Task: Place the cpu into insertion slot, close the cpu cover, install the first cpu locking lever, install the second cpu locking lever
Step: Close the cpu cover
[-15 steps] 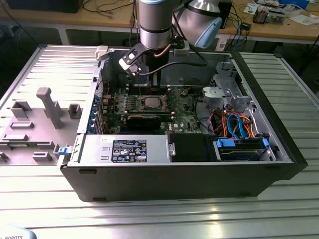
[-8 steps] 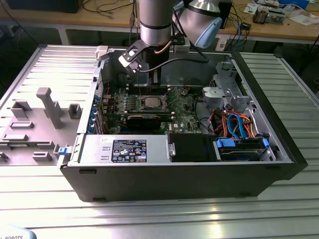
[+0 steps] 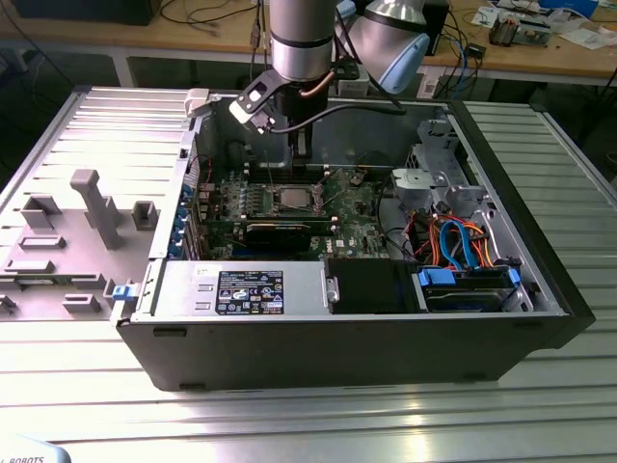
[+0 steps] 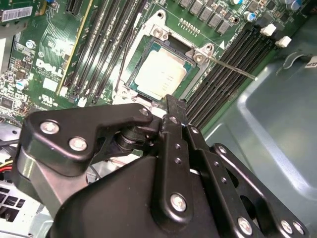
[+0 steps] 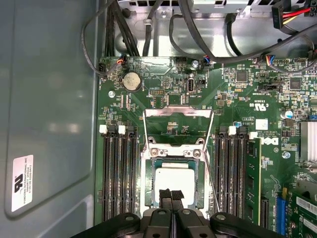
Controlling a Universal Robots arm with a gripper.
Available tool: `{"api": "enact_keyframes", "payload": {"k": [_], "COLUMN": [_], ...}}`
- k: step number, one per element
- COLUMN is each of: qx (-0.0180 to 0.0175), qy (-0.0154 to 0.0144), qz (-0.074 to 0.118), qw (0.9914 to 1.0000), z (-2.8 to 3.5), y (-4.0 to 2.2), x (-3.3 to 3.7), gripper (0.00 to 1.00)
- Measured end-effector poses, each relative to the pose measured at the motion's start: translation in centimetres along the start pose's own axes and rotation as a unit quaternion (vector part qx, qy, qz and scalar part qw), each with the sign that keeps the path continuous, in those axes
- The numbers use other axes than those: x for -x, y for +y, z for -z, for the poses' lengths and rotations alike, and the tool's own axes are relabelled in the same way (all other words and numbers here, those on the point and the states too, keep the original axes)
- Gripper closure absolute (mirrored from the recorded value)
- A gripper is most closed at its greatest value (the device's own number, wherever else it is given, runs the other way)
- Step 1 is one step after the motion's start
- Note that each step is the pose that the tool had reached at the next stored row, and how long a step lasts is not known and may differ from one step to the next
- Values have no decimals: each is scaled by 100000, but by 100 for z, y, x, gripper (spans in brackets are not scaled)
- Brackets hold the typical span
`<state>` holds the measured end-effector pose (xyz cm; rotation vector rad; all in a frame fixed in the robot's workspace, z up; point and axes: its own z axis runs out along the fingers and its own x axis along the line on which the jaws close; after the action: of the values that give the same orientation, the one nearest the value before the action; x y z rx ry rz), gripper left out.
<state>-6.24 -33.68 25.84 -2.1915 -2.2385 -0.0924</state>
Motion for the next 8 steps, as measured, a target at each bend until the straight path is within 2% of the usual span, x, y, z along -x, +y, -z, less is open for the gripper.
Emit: {"api": "enact_keyframes", "payload": {"k": [8], "qx": [4], "qy": [7], "qz": [2], "qw": [100000], "z": [21], "y": [1], "x": [-1], "gripper": [89]}}
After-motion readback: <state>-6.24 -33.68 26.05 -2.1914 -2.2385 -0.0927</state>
